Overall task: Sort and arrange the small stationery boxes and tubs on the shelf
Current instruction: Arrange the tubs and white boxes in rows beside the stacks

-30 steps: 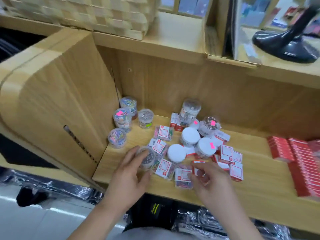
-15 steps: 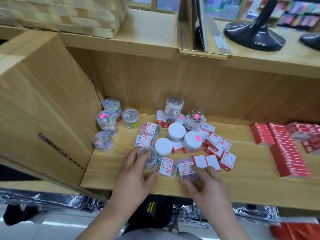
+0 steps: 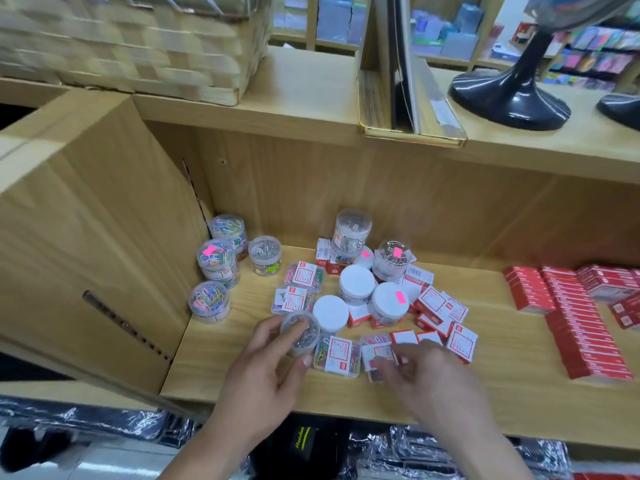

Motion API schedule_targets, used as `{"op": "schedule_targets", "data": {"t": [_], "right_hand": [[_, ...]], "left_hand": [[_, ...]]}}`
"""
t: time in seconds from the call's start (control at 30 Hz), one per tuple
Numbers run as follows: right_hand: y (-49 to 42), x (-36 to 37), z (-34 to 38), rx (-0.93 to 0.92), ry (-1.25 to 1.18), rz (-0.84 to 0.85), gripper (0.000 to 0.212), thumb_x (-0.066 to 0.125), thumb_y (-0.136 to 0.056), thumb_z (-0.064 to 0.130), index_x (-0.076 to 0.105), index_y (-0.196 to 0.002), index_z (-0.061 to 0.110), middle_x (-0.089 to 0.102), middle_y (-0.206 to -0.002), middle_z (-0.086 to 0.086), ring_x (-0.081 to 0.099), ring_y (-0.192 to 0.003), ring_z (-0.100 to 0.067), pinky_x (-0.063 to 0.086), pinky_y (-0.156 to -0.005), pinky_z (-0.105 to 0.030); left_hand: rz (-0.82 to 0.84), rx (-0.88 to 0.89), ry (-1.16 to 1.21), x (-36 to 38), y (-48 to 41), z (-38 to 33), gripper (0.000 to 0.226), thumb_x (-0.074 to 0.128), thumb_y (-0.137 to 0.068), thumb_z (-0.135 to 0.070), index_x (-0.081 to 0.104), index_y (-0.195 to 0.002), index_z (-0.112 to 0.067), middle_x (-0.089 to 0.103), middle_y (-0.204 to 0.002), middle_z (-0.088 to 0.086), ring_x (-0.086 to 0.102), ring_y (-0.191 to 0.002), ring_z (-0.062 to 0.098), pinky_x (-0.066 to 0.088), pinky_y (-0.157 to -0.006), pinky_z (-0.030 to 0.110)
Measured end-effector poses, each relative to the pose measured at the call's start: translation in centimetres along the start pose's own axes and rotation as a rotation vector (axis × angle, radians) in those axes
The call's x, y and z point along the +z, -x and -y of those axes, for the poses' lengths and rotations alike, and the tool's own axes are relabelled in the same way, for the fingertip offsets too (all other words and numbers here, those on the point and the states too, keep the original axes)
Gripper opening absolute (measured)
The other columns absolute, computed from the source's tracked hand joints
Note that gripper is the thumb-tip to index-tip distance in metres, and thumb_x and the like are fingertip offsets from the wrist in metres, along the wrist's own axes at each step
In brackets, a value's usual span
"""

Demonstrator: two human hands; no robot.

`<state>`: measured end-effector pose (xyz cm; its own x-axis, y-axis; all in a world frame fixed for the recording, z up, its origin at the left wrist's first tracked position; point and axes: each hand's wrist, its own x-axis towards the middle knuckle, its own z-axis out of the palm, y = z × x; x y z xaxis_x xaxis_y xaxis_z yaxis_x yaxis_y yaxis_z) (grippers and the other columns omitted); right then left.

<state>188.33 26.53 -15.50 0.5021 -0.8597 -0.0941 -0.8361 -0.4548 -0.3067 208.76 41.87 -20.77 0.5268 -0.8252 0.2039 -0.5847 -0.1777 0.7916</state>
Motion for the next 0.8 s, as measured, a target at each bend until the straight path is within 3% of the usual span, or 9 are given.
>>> {"op": "schedule_targets", "data": {"t": [0.07,0.13,0.23,0.33,0.43,0.5,0.6,0.7,0.8], "right_hand": [[-1.3,-0.2,-0.2,-0.066,-0.066,-0.136,0.027,0.064,-0.083,0.061,0.071,-0.103,0.043,0.055,-0.085,0.014,0.062,-0.086,-0.010,0.051,-0.065,-0.031],[-2.9,-0.3,-0.5,-0.116,-0.150,-0.244,0.027,0.074,-0.081,0.048,0.074,-0.106,0.036,0.058,-0.093,0.016,0.063,-0.086,-0.011,0.053,-0.064,-0.032],[-5.2,0.0,-0.5,-0.177,-0.189,-0.224,0.042,0.074,-0.080,0.045,0.071,-0.116,0.025,0.059,-0.105,0.012,0.065,-0.090,-0.018,0.057,-0.069,-0.039],[-7.0,-0.1,-0.3,-0.137,-0.176,-0.226,0.039,0.075,-0.082,0.045,0.072,-0.116,0.027,0.061,-0.113,0.010,0.062,-0.103,-0.018,0.052,-0.073,-0.034],[-9.6,-1.7,0.2,-0.063,-0.274,-0.241,0.023,0.072,-0.086,0.043,0.073,-0.106,0.033,0.059,-0.109,0.012,0.063,-0.098,-0.014,0.039,-0.070,-0.026],[-11.6,-2.5,0.4,-0.043,-0.333,-0.249,0.017,0.076,-0.082,0.043,0.071,-0.094,0.033,0.059,-0.101,0.010,0.062,-0.095,-0.014,0.042,-0.071,-0.029],[-13.0,-3.0,0.6,0.007,-0.387,-0.174,0.033,0.083,-0.073,0.049,0.059,-0.084,0.030,0.062,-0.091,0.013,0.061,-0.084,-0.010,0.051,-0.070,-0.036],[-12.0,-3.1,0.7,-0.007,-0.403,-0.175,0.036,0.085,-0.070,0.051,0.057,-0.078,0.030,0.064,-0.088,0.014,0.059,-0.083,-0.006,0.051,-0.069,-0.035],[-9.8,-2.5,1.8,-0.156,-0.406,-0.214,0.028,0.083,-0.073,0.048,0.060,-0.078,0.032,0.062,-0.087,0.019,0.057,-0.089,0.000,0.045,-0.070,-0.023]], "left_hand": [[0.000,-0.001,-0.001,-0.5,-0.3,0.0,0.054,0.056,-0.091,-0.056,0.058,-0.141,-0.036,0.041,-0.144,-0.030,0.056,-0.113,-0.010,0.041,-0.096,0.008],[-0.027,-0.024,-0.059,-0.9,-1.1,0.5,0.058,0.057,-0.091,-0.060,0.053,-0.145,-0.038,0.035,-0.153,-0.026,0.037,-0.132,-0.018,0.037,-0.104,0.013],[0.082,-0.120,-0.018,-1.2,-2.8,1.0,0.064,0.066,-0.087,-0.059,0.046,-0.146,-0.047,0.021,-0.159,-0.027,0.013,-0.140,-0.024,0.028,-0.113,0.016],[0.115,-0.107,-0.022,-0.8,-3.9,0.9,0.066,0.056,-0.075,-0.072,0.050,-0.138,-0.053,0.026,-0.144,-0.040,0.027,-0.140,-0.012,0.016,-0.108,0.002],[0.071,-0.069,-0.114,-0.5,-3.9,0.8,0.064,0.050,-0.075,-0.077,0.048,-0.136,-0.056,0.025,-0.137,-0.046,0.028,-0.131,-0.012,0.013,-0.101,-0.004],[0.058,-0.067,-0.128,-0.2,-4.0,0.9,0.061,0.052,-0.076,-0.077,0.047,-0.135,-0.061,0.031,-0.139,-0.041,0.032,-0.132,-0.006,0.020,-0.105,0.005],[0.077,-0.058,-0.147,0.1,-4.0,0.9,0.060,0.053,-0.078,-0.077,0.045,-0.136,-0.065,0.037,-0.141,-0.032,0.037,-0.134,0.004,0.030,-0.106,0.020],[0.055,-0.058,-0.121,0.0,-3.7,0.7,0.065,0.059,-0.076,-0.075,0.049,-0.138,-0.060,0.033,-0.144,-0.037,0.037,-0.135,-0.005,0.031,-0.105,0.014],[0.047,-0.159,-0.039,-0.4,-4.2,0.9,0.080,0.057,-0.072,-0.085,0.052,-0.143,-0.049,0.027,-0.155,-0.033,0.028,-0.141,-0.015,0.033,-0.113,0.018]]}}
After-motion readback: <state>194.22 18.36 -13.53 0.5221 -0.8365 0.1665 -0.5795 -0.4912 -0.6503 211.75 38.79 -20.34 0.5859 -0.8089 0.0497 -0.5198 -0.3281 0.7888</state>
